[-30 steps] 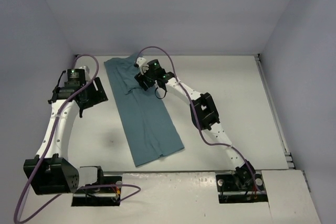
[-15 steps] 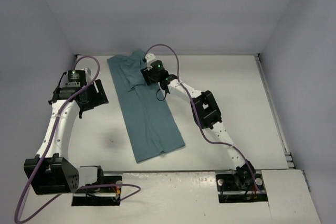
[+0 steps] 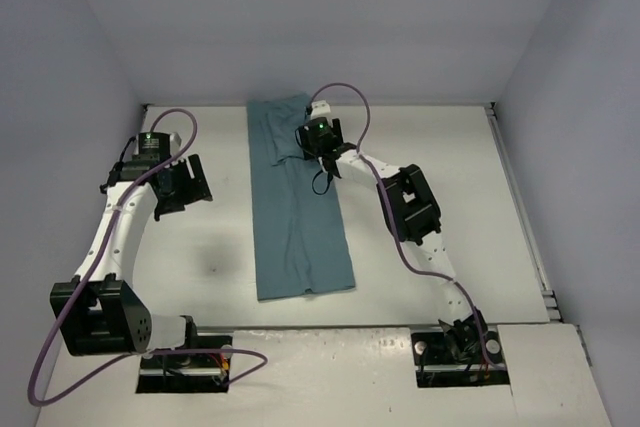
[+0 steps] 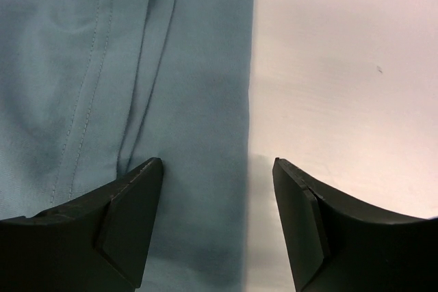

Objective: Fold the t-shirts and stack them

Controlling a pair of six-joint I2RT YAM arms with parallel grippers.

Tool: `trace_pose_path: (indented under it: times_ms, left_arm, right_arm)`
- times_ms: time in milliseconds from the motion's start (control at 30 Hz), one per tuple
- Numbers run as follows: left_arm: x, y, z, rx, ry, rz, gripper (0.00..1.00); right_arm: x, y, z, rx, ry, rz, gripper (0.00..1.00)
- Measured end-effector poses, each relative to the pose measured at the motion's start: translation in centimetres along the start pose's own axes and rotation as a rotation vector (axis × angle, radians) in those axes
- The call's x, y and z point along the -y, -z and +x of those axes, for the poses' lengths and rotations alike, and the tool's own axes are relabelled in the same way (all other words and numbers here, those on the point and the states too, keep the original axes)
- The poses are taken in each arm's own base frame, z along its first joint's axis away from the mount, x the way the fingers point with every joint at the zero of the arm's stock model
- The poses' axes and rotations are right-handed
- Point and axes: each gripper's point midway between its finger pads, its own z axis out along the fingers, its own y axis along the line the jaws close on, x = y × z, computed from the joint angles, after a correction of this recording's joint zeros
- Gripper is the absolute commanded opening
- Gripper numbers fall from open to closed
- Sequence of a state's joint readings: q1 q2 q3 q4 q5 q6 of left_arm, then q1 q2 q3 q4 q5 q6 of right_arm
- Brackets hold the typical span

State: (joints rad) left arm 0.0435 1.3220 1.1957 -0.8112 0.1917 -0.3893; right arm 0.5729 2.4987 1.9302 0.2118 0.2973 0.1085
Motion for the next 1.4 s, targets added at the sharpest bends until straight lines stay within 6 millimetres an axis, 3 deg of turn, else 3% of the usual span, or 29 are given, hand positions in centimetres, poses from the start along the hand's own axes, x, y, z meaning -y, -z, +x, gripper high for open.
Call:
trace_pose_path:
  times_ms: [100, 167, 233, 300, 400, 467, 500, 633, 733, 800, 900, 1100, 1267, 1400]
  left_arm:
    - [0.7, 0.0, 0.3, -0.010, -0.012, 0.025, 0.65]
    - [1.7, 0.1, 0.7, -0.018, -0.031, 0.050, 0.65]
    - [2.9, 0.2, 1.7, -0.029, -0.053, 0.091, 0.65]
    - [3.8, 0.4, 3.4, -0.050, -0.070, 0.131, 0.65]
    - [4.1, 1.0, 6.8, -0.089, -0.069, 0.175, 0.65]
    - [4.0, 1.5, 8.7, -0.104, -0.053, 0.197, 0.65]
    - [3.9, 1.6, 9.6, -0.112, -0.041, 0.208, 0.65]
    - [3.7, 1.5, 13.7, -0.173, 0.002, 0.234, 0.65]
    - [3.5, 1.1, 16.9, -0.239, 0.028, 0.234, 0.63]
    - [3.3, 0.8, 18.8, -0.283, 0.048, 0.226, 0.59]
    - [3.3, 0.4, 21.5, -0.348, 0.062, 0.205, 0.56]
    - [2.9, -0.4, 24.4, -0.404, 0.061, 0.138, 0.56]
    - [3.8, -1.7, 25.1, -0.422, 0.069, 0.098, 0.56]
    - [4.3, -3.2, 26.0, -0.454, 0.050, 0.056, 0.56]
  right_arm:
    - [0.7, 1.0, 0.2, -0.028, 0.013, 0.007, 0.77]
    - [1.1, 2.1, -0.1, -0.042, 0.023, 0.006, 0.95]
    - [1.9, 4.5, -0.5, -0.058, 0.022, 0.005, 1.00]
    - [2.8, 7.5, -1.7, -0.055, 0.008, -0.004, 1.00]
    - [4.1, 13.5, -4.2, -0.021, -0.050, -0.047, 1.00]
    - [4.7, 17.3, -7.0, 0.053, -0.111, -0.091, 1.00]
    - [5.1, 19.4, -7.1, 0.072, -0.140, -0.113, 1.00]
    - [6.4, 25.7, -2.3, 0.025, -0.226, -0.180, 0.83]
    - [6.4, 28.2, 3.4, -0.076, -0.262, -0.209, 0.51]
    - [6.1, 30.0, 7.5, -0.159, -0.279, -0.231, 0.46]
    - [5.5, 32.7, 11.4, -0.232, -0.301, -0.269, 0.45]
    - [4.2, 36.8, 15.7, -0.287, -0.366, -0.367, 0.54]
    - [3.8, 37.7, 19.7, -0.396, -0.381, -0.380, 0.58]
    - [3.5, 37.8, 21.3, -0.463, -0.380, -0.370, 0.58]
